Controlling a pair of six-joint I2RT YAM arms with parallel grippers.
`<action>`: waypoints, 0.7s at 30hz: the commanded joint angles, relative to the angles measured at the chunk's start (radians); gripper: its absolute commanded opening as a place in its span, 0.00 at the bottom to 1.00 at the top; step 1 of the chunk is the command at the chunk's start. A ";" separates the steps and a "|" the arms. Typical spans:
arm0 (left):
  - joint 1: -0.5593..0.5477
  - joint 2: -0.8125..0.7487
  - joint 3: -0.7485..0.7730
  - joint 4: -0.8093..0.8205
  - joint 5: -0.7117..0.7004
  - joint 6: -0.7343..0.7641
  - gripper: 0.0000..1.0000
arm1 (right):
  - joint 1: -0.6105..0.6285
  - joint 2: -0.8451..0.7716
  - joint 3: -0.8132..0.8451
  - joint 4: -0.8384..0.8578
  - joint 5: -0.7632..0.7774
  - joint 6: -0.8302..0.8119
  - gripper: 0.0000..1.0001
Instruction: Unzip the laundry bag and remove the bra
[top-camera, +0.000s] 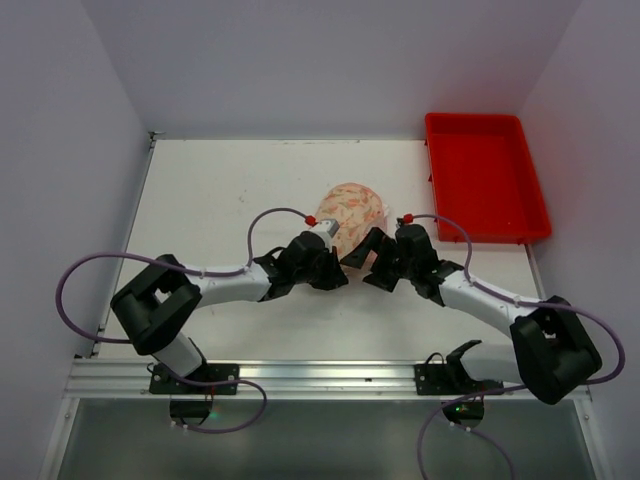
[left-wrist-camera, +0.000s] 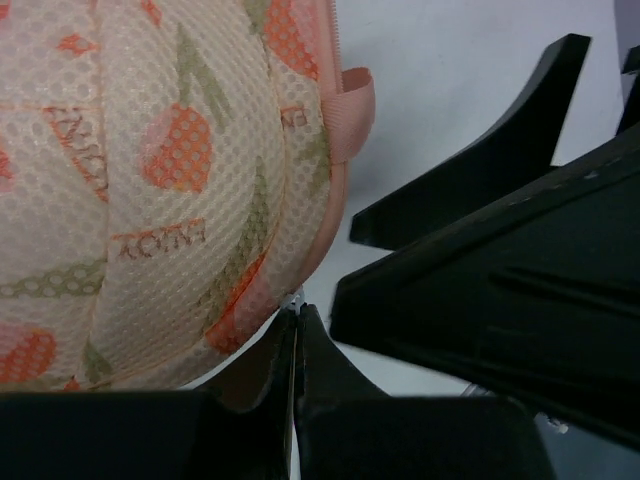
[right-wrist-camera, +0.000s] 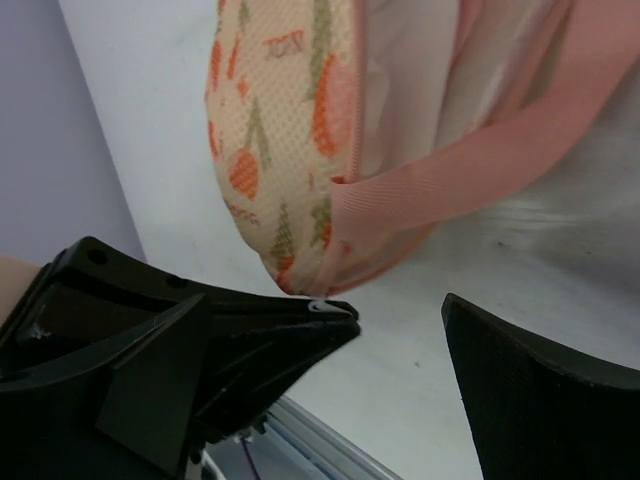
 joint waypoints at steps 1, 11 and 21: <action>-0.017 0.003 0.046 0.067 0.030 -0.023 0.00 | 0.037 0.027 0.017 0.152 0.057 0.127 0.99; -0.019 -0.059 -0.018 0.064 -0.019 -0.032 0.00 | 0.047 0.208 0.043 0.229 0.029 0.173 0.45; 0.010 -0.221 -0.157 -0.153 -0.212 0.005 0.00 | -0.048 0.196 0.164 0.020 -0.130 -0.123 0.00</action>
